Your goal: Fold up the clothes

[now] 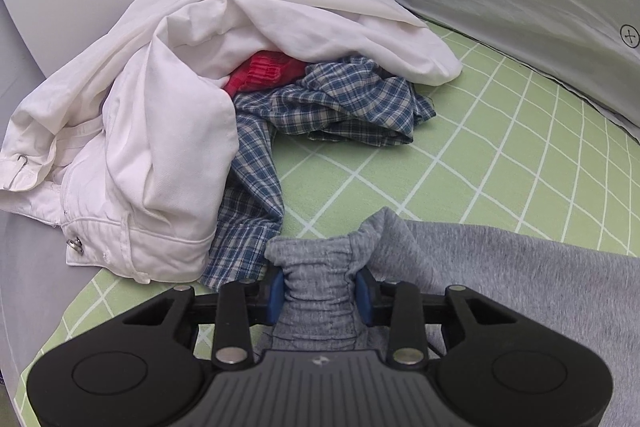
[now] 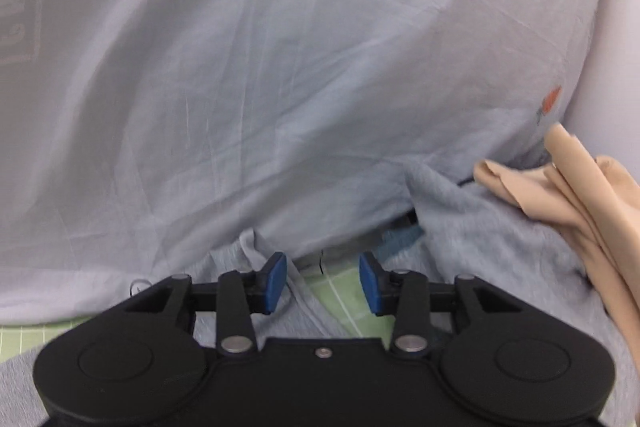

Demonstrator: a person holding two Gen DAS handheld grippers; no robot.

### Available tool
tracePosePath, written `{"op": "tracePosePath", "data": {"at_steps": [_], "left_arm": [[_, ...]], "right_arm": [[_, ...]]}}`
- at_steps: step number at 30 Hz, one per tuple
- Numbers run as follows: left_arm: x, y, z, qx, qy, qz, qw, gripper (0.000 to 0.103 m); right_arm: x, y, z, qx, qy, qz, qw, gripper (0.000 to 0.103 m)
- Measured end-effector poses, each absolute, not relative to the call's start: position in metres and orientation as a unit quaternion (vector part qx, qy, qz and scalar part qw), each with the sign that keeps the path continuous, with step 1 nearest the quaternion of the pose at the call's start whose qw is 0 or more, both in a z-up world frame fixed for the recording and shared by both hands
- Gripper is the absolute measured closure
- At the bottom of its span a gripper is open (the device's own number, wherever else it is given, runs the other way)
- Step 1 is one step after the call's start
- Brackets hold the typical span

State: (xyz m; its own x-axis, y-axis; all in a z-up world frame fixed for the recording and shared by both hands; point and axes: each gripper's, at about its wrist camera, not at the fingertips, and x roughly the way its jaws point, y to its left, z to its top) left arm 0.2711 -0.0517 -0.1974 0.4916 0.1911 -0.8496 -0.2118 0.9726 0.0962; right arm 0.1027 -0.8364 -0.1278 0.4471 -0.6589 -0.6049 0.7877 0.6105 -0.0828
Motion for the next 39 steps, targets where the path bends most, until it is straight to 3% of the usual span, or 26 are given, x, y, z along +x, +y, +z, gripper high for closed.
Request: {"op": "tracePosePath", "data": {"at_steps": [10,12,13,26,28,30,31,35,36,37,38,39], "left_arm": [[0.272,-0.060,-0.198,0.020,0.491,0.117,0.863,0.065],[0.272,-0.059,-0.198,0.018,0.490,0.117,0.863,0.065],[0.271,-0.059,-0.198,0.017,0.490,0.118,0.864,0.065],[0.268,-0.051,-0.197,0.034,0.494,0.116,0.861,0.065],[0.268,-0.053,-0.197,0.041,0.494,0.117,0.860,0.065],[0.268,-0.055,-0.198,0.047,0.493,0.119,0.860,0.065],[0.268,-0.055,-0.198,0.047,0.493,0.119,0.861,0.065],[0.268,-0.052,-0.198,0.040,0.494,0.118,0.861,0.065],[0.268,-0.052,-0.198,0.041,0.494,0.117,0.861,0.065],[0.268,-0.052,-0.198,0.042,0.494,0.116,0.861,0.065],[0.268,-0.052,-0.198,0.044,0.495,0.115,0.860,0.065],[0.268,-0.053,-0.198,0.046,0.496,0.115,0.859,0.065]], "right_arm": [[0.065,-0.801,-0.174,0.178,0.349,-0.448,0.804,0.062],[0.059,-0.795,-0.181,0.191,0.354,-0.452,0.797,0.075],[0.056,-0.793,-0.184,0.197,0.356,-0.453,0.793,0.103],[-0.017,-0.773,-0.191,0.189,0.386,-0.486,0.761,0.103],[-0.017,-0.775,-0.189,0.197,0.371,-0.478,0.771,0.099],[-0.012,-0.781,-0.188,0.222,0.347,-0.472,0.779,0.073],[-0.009,-0.784,-0.187,0.234,0.335,-0.469,0.783,0.052],[0.010,-0.806,-0.191,0.274,0.306,-0.480,0.775,0.053],[0.014,-0.810,-0.193,0.274,0.308,-0.488,0.770,0.055],[0.019,-0.814,-0.196,0.271,0.311,-0.494,0.765,0.064],[0.022,-0.816,-0.196,0.260,0.316,-0.497,0.765,0.088],[0.024,-0.818,-0.197,0.249,0.321,-0.500,0.765,0.100]]}}
